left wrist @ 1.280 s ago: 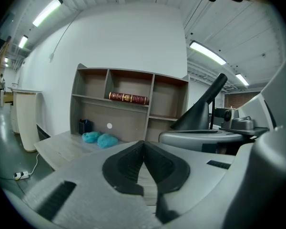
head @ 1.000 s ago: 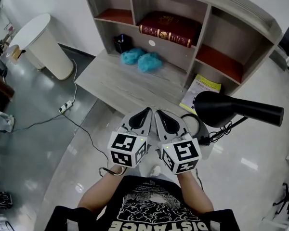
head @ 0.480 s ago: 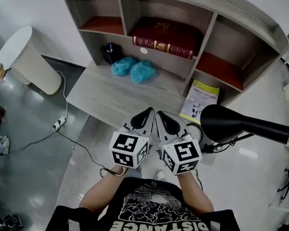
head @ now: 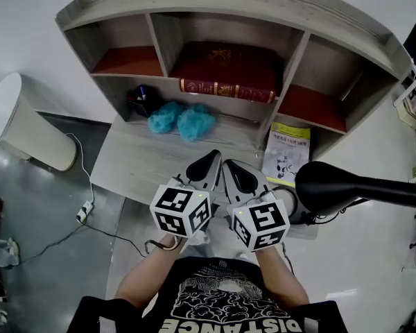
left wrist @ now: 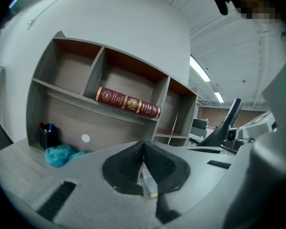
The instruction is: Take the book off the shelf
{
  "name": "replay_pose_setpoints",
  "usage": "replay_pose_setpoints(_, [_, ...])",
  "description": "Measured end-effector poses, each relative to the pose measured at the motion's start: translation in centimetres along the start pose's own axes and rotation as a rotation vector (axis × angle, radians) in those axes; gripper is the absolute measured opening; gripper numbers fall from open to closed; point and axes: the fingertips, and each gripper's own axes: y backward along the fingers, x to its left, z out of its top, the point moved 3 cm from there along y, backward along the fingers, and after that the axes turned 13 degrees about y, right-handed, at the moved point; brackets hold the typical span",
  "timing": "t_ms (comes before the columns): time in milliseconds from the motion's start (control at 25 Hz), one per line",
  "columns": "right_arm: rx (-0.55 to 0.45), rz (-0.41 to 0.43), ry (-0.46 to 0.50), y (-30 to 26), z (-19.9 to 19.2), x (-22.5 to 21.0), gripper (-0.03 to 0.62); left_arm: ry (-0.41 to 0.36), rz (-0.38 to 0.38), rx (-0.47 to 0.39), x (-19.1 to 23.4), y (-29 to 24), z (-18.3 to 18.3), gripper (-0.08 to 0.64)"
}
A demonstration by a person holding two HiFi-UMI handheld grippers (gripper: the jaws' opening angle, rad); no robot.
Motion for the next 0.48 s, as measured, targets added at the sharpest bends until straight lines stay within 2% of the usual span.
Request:
replay_pose_setpoints(240, [0.000, -0.081, -0.005, -2.3, 0.9, -0.5, 0.017, 0.134, -0.129, -0.018, 1.6, -1.6, 3.2, 0.009])
replay_pose_setpoints(480, [0.013, -0.143, -0.007, -3.5, 1.2, -0.5, 0.017, 0.374, -0.241, -0.051, 3.5, -3.3, 6.3, 0.011])
